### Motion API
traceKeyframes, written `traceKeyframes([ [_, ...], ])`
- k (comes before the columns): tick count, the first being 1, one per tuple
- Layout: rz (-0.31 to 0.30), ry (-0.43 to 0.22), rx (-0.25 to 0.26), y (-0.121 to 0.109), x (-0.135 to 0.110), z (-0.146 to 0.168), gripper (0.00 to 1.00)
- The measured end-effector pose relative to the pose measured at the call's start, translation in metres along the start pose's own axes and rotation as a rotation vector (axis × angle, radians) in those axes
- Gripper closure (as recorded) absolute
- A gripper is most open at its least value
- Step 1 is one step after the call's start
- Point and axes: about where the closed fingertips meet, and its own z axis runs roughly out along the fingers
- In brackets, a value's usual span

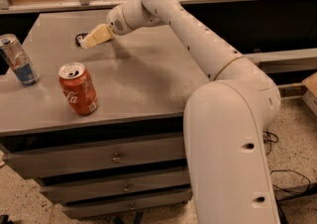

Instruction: Move rxbar blueberry near coke can

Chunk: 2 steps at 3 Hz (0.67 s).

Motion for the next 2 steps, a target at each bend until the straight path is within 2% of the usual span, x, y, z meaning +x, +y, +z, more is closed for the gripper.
traceKeyframes([
  [1, -0.002, 0.008, -0.007, 0.0001, 0.0014, 0.0016, 0.0],
  [2, -0.015, 0.049, -0.033, -0.0017, 0.0103, 0.0081, 0.0],
])
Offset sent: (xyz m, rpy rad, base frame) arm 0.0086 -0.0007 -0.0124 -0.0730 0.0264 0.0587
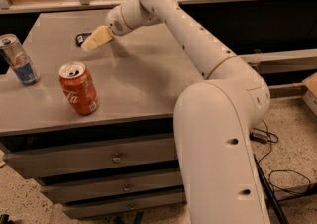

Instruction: Move rxbar blueberry near coke can

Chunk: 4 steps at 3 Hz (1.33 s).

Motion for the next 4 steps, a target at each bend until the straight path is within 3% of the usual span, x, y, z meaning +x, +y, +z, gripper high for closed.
traceKeyframes([
  [1, -0.021, 0.028, 0.029, -0.011, 0.017, 0.007, 0.0],
  [4, -0.027, -0.008, -0.004, -0.007, 0.006, 0.017, 0.0],
])
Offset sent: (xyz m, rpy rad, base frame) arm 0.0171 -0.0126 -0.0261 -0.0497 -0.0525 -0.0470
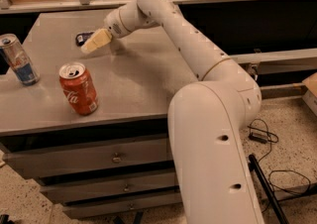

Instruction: Move rxbar blueberry near coke can

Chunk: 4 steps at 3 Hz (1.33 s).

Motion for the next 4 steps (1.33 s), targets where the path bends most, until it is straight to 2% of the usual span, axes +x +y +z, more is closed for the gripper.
traceKeyframes([
  [1, -0.007, -0.01, -0.019, 0.002, -0.005, 0.011, 0.0],
  [2, -0.005, -0.008, -0.022, 0.003, -0.004, 0.013, 0.14],
  [3, -0.005, -0.006, -0.027, 0.005, -0.003, 0.017, 0.38],
  [4, -0.004, -0.004, -0.035, 0.007, -0.002, 0.022, 0.69],
])
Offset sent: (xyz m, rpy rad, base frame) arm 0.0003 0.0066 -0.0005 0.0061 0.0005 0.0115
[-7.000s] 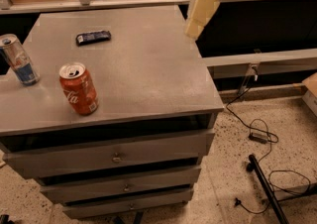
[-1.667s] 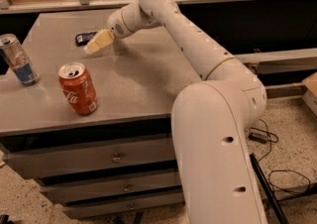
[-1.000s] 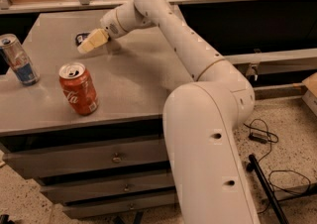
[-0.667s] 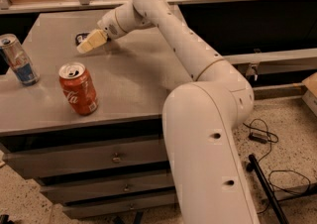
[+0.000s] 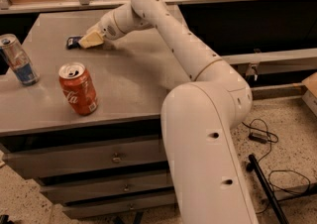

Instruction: Move rxbar blueberry near coke can

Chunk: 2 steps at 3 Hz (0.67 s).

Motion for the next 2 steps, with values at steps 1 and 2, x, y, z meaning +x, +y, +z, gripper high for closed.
traceKeyframes([
  [1, 0.001, 0.001, -0.004, 0.0013, 0.0005, 0.0028, 0.99],
  [2, 0.001, 0.001, -0.004, 0.0013, 0.0003, 0.0027, 1.0],
])
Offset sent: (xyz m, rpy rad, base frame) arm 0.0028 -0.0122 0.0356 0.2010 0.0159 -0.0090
